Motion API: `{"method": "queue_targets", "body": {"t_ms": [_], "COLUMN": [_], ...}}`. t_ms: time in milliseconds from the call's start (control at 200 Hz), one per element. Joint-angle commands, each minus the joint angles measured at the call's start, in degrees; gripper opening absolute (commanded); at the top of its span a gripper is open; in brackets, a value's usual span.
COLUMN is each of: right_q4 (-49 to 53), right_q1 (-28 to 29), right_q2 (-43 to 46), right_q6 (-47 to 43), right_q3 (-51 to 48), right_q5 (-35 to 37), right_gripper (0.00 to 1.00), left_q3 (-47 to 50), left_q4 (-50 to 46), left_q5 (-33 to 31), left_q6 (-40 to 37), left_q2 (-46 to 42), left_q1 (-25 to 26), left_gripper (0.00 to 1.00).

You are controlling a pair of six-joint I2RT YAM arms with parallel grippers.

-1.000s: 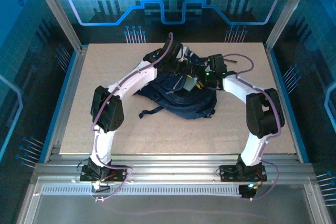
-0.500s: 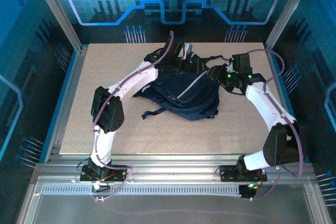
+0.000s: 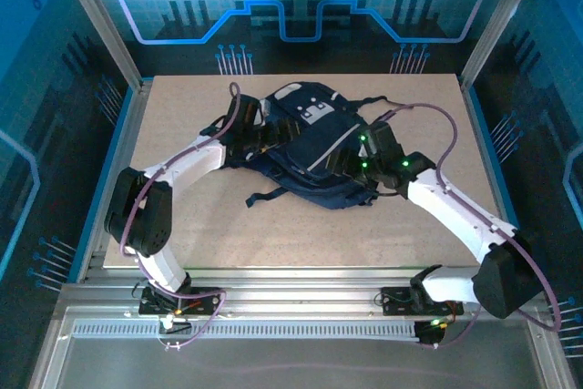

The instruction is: Pack the student bag

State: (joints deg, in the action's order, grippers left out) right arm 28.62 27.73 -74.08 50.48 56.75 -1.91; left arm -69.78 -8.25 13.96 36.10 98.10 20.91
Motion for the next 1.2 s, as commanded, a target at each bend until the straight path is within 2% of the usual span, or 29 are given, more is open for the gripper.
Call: {"method": "queue_targets", "body": {"t_ms": [0,190,260,360,495,635,875,1005,1080,1140,1196], "right_q4": [-0.99,-6.57,-10.94,-14.19,-14.56,-14.03,-10.26,-4.98,-2.71,-1.5,-0.95], "right_q1": [0.05,-0.93,-1.66,-2.63,-5.32,-8.71,-13.93,-14.1,-13.83,-13.08,-11.79], "right_q2": [-1.14,-2.69,-3.87,-6.44,-11.3,-15.92,-19.14,-15.28,-11.69,-8.4,-5.64], "right_q6": [4.03,6.25,5.4,4.34,3.38,0.72,-1.49,-3.25,-3.66,-3.63,-3.64], "right_q3": [-2.64,-8.25,-10.39,-11.31,-8.01,-1.57,7.58,8.99,7.72,5.9,4.23], "right_q5": [6.28,8.7,7.06,6.9,7.64,9.97,9.14,10.14,9.75,9.5,9.37], "right_gripper": [0.69,0.66,0.6,0.5,0.43,0.38,0.38,0.44,0.47,0.49,0.5], "left_q3": [0.65,-3.79,-5.89,-6.82,-4.0,-2.82,-2.53,-3.06,-4.4,-5.18,-5.46], "left_q4": [4.62,5.5,3.66,0.55,0.79,1.27,4.47,7.73,7.98,8.15,8.76], "left_q5": [3.09,11.5,14.32,14.99,15.94,17.75,18.35,18.09,17.65,17.34,17.16], "left_q6": [-1.49,-6.98,-7.94,-9.33,-9.74,-8.47,-3.78,-0.67,0.07,0.76,1.55], "left_q2": [0.21,6.84,9.54,12.04,11.86,11.87,11.76,12.34,13.42,14.24,14.7], "left_q1": [-0.99,-1.05,-0.91,-0.61,0.06,2.06,6.25,6.96,7.28,7.41,7.49], "left_gripper": [0.89,0.8,0.74,0.62,0.48,0.38,0.23,0.11,0.07,0.0,0.0]}}
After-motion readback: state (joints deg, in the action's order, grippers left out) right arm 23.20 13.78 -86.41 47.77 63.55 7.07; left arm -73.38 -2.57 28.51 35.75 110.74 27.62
